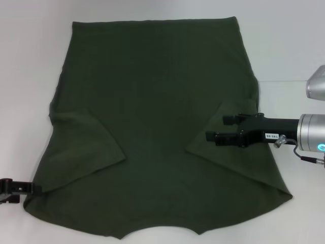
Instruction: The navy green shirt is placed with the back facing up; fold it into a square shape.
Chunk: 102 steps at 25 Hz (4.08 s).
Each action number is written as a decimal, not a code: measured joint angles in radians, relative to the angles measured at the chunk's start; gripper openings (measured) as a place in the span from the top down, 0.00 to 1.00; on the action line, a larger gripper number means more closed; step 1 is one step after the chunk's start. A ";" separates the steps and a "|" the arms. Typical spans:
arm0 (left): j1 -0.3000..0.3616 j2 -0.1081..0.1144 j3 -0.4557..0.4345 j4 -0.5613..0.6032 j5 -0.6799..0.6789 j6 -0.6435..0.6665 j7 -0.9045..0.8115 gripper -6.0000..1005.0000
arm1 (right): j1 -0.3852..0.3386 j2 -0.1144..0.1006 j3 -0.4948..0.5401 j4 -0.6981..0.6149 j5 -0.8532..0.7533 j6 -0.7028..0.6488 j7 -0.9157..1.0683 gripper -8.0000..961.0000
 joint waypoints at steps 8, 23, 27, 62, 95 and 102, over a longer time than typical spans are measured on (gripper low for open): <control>-0.004 0.000 0.000 -0.010 0.011 -0.017 0.000 0.18 | 0.001 0.000 0.000 0.000 0.000 0.000 -0.001 0.05; -0.017 0.001 0.020 -0.049 0.013 -0.038 0.002 0.18 | 0.002 0.000 0.000 0.000 0.000 0.001 -0.001 0.05; -0.023 0.001 0.027 -0.059 0.012 -0.038 0.000 0.18 | 0.001 0.000 0.000 0.000 0.000 0.001 -0.001 0.05; -0.067 -0.002 0.053 -0.112 0.008 -0.031 -0.037 0.20 | 0.007 -0.003 0.002 0.000 0.000 -0.001 0.001 0.05; -0.066 0.002 0.052 -0.109 0.012 -0.064 -0.061 0.90 | 0.004 -0.003 0.005 0.000 0.002 -0.025 0.005 0.05; -0.068 0.002 0.053 -0.110 0.012 -0.065 -0.061 0.95 | 0.006 -0.003 0.005 0.000 0.001 -0.025 0.006 0.05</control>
